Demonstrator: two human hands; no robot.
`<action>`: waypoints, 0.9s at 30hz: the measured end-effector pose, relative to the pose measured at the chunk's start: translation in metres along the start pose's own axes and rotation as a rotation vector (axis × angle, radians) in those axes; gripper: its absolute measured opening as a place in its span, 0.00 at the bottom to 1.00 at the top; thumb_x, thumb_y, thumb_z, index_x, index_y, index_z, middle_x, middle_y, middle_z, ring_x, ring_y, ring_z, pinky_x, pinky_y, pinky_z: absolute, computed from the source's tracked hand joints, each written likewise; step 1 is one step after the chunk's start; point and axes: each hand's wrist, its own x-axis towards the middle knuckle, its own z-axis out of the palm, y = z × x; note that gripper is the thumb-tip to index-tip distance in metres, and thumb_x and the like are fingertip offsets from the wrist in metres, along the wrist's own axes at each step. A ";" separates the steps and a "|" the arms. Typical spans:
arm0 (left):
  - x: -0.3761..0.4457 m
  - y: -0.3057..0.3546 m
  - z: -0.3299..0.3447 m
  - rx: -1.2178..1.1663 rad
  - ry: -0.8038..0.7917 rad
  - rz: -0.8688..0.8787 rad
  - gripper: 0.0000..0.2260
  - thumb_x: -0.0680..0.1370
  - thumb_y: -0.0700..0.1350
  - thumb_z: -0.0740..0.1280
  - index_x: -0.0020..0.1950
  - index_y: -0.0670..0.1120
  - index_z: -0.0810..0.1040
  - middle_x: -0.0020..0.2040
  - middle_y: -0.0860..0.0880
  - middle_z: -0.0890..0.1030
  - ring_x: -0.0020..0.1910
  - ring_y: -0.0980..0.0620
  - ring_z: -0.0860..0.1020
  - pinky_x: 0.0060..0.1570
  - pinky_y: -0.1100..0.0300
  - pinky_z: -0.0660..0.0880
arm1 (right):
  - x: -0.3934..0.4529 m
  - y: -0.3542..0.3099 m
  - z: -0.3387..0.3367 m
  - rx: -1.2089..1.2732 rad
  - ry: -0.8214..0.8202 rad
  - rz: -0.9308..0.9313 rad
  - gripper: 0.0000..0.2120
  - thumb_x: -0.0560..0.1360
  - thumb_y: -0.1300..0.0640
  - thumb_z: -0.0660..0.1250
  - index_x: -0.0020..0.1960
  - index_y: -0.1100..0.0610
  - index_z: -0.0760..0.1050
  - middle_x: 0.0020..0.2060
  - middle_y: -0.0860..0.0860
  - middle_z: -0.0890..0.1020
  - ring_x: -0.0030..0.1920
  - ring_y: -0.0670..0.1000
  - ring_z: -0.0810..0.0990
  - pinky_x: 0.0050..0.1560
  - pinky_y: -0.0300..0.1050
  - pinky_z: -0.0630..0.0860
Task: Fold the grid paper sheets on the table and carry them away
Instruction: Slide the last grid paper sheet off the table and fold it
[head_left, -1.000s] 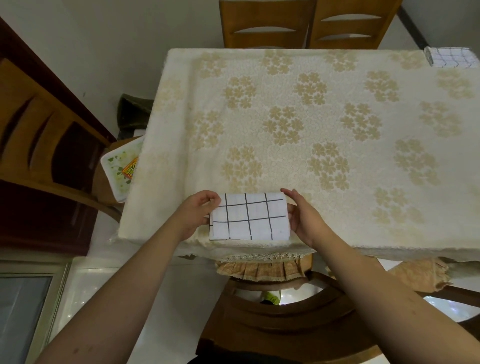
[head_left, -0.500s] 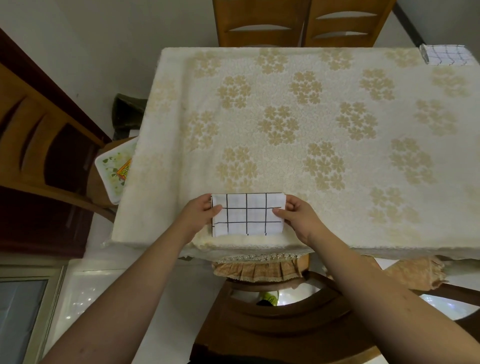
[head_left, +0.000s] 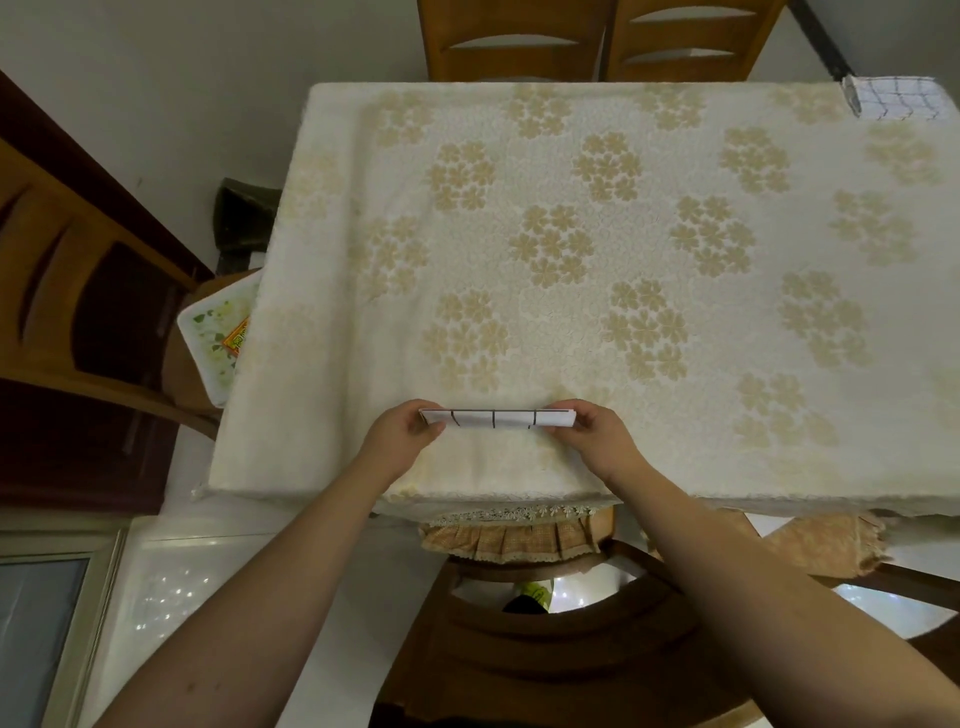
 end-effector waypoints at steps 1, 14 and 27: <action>0.002 0.000 0.002 -0.004 0.026 -0.016 0.07 0.78 0.44 0.69 0.56 0.48 0.80 0.47 0.53 0.82 0.46 0.55 0.78 0.42 0.64 0.71 | 0.002 0.001 0.001 -0.034 0.016 0.012 0.05 0.74 0.57 0.71 0.50 0.52 0.81 0.42 0.53 0.83 0.41 0.49 0.78 0.42 0.39 0.74; 0.009 -0.014 0.010 -0.410 -0.066 -0.321 0.11 0.81 0.38 0.62 0.63 0.40 0.75 0.61 0.41 0.78 0.50 0.48 0.81 0.42 0.57 0.82 | 0.011 0.015 0.008 0.353 -0.071 0.327 0.16 0.71 0.68 0.72 0.58 0.60 0.76 0.51 0.57 0.84 0.50 0.56 0.84 0.44 0.44 0.82; -0.003 -0.002 0.044 -0.117 -0.003 -0.324 0.18 0.83 0.49 0.56 0.73 0.48 0.60 0.59 0.43 0.77 0.34 0.52 0.75 0.29 0.61 0.70 | 0.022 0.011 0.025 0.218 0.059 0.410 0.10 0.78 0.54 0.67 0.54 0.59 0.79 0.46 0.55 0.84 0.44 0.54 0.83 0.44 0.52 0.81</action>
